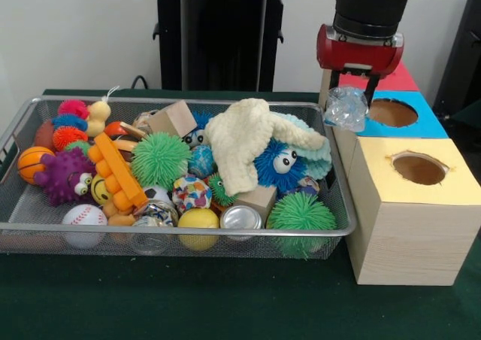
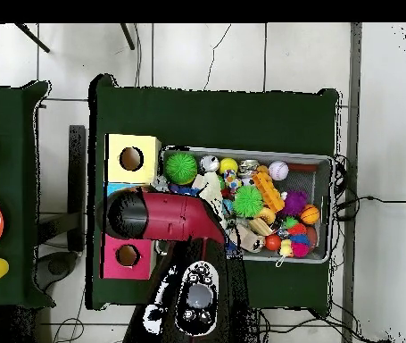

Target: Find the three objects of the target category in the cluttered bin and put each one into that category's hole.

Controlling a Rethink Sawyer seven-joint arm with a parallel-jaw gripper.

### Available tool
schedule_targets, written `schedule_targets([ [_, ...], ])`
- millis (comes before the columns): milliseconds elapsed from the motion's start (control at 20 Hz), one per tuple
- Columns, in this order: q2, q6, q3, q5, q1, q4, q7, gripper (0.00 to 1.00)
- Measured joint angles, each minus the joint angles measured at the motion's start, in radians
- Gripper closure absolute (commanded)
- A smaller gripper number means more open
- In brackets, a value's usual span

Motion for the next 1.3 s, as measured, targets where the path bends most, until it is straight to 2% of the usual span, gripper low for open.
schedule_targets([
  [850, -0.022, -0.075, -0.100, -0.001, 0.139, 0.048, 0.000, 1.00],
  [1300, -0.024, -0.088, -0.111, 0.010, 0.148, 0.069, 0.000, 1.00],
])
